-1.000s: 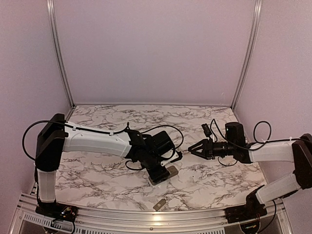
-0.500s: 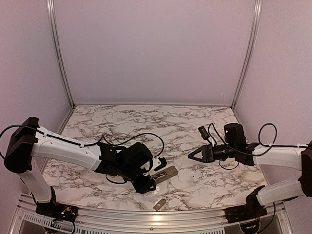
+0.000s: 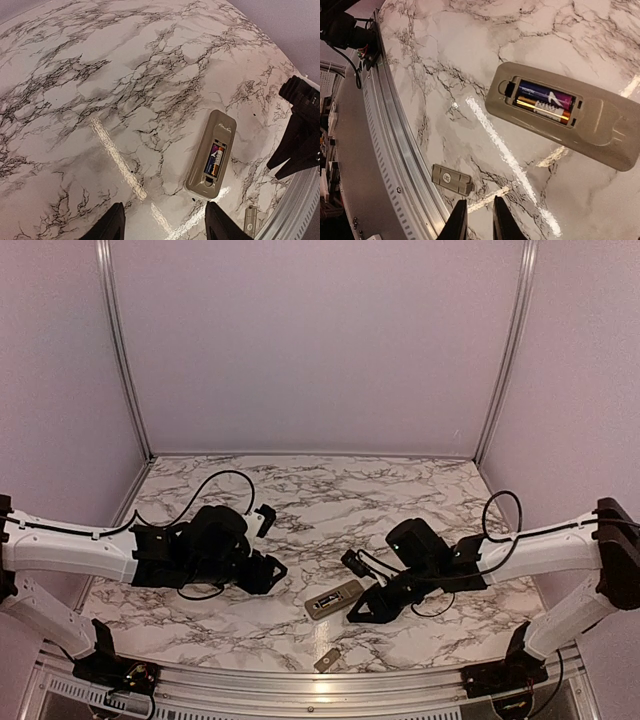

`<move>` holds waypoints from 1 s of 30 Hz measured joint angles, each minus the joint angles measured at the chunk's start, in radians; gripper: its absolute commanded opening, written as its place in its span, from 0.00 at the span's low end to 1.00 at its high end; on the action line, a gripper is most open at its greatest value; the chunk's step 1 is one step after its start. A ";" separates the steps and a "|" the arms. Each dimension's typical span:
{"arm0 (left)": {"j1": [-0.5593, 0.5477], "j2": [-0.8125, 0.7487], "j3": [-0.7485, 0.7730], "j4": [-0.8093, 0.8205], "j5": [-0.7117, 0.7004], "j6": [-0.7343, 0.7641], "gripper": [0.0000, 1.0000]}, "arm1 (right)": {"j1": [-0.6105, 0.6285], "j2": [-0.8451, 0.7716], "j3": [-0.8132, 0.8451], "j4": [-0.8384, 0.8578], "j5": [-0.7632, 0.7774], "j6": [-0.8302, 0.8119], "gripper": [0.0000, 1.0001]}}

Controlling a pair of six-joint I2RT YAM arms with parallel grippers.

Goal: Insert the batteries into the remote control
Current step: Pick up the battery cover from the corner of the board.

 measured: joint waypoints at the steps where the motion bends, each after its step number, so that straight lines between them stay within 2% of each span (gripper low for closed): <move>1: 0.004 -0.005 -0.007 0.003 -0.007 -0.006 0.58 | 0.034 0.032 0.025 -0.012 0.024 -0.002 0.17; 10: 0.005 -0.016 -0.034 0.012 -0.022 -0.026 0.61 | 0.186 0.191 0.140 -0.090 0.125 -0.010 0.18; 30: 0.005 -0.033 -0.061 0.034 -0.024 -0.023 0.62 | 0.278 0.289 0.241 -0.227 0.229 -0.021 0.18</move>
